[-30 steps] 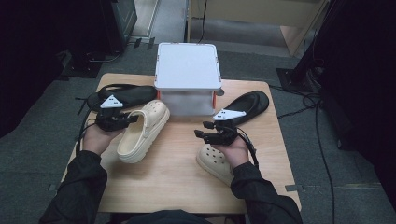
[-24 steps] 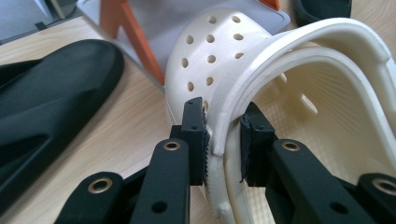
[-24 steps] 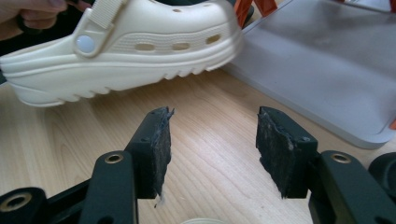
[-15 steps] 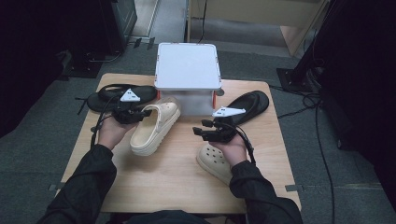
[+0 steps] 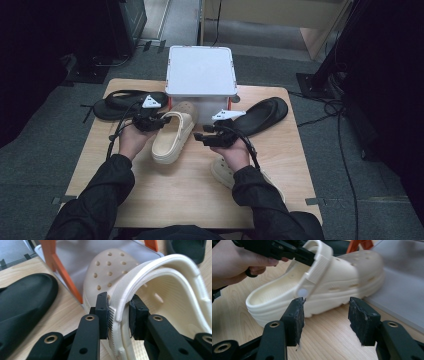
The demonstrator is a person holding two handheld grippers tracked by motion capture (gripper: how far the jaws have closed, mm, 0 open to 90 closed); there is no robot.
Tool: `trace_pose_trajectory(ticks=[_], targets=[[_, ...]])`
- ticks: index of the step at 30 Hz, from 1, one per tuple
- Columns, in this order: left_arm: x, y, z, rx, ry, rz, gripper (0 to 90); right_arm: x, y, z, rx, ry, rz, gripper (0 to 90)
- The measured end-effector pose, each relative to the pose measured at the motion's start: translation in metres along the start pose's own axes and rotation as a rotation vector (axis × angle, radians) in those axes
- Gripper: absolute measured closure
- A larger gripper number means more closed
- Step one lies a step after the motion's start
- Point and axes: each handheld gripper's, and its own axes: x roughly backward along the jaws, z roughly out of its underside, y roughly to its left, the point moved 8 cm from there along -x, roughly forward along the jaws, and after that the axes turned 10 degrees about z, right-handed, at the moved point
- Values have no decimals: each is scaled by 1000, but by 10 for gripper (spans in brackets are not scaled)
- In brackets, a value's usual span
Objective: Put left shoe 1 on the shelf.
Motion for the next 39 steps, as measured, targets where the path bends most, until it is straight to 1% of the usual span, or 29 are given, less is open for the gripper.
trace_pose_trajectory(ticks=[2,3,4,5,7,8,9,10,12,13,17,20,21,23,25,26,27,28,29,30,31,33,34,35,36,37,38,39], targets=[[-2,-4,1,-1,3,10,711,-4,5,1,19,14,-3,476],[-3,-6,2,-8,8,16,706,-4,7,3,26,24,-2,477],[-4,-8,4,-18,22,19,696,-5,9,6,49,33,4,479],[-4,-8,4,-18,22,19,690,-5,9,6,49,33,4,479],[-5,-9,4,-3,24,37,681,-6,10,7,50,29,-2,479],[-5,-10,5,18,28,59,658,-5,10,8,47,30,-4,479],[-5,-10,5,18,28,59,645,-5,10,8,47,30,-4,479],[-6,-11,7,16,41,66,645,-4,10,9,43,32,-3,479],[-5,-14,6,19,38,79,586,-2,10,9,51,26,-4,479],[-5,-14,5,22,36,85,586,-2,10,9,51,26,-4,479],[1,-15,5,52,28,121,453,3,12,10,54,22,-8,479],[12,-13,5,79,21,151,413,4,15,11,67,19,-12,479],[15,-12,5,77,23,149,398,4,16,13,65,26,-15,479],[23,-10,5,75,4,152,393,4,19,14,69,33,-22,479],[31,-8,7,71,-14,151,401,3,23,16,88,43,-23,479],[34,-7,9,65,-18,154,425,3,24,17,96,46,-22,479],[39,-5,13,57,-21,151,495,4,27,18,107,43,-25,480],[39,-5,13,57,-21,151,528,4,27,18,107,43,-25,480],[41,-4,16,72,-24,167,528,4,29,19,107,42,-30,483],[42,-2,18,89,-28,179,579,3,30,20,110,44,-35,484],[43,-1,19,101,-33,188,591,3,31,21,114,46,-35,484],[43,2,23,94,-41,184,648,2,32,22,122,49,-38,484],[41,4,28,105,-44,184,674,0,33,23,126,47,-43,484],[41,4,28,105,-44,184,680,0,33,23,126,47,-43,484],[38,5,32,118,-46,189,680,-1,34,23,129,44,-45,483],[36,5,34,120,-39,191,689,-1,35,22,128,46,-48,483],[32,5,38,118,-21,190,690,-2,36,22,133,47,-54,484],[30,4,40,108,-6,183,690,-2,36,22,134,48,-57,485]])
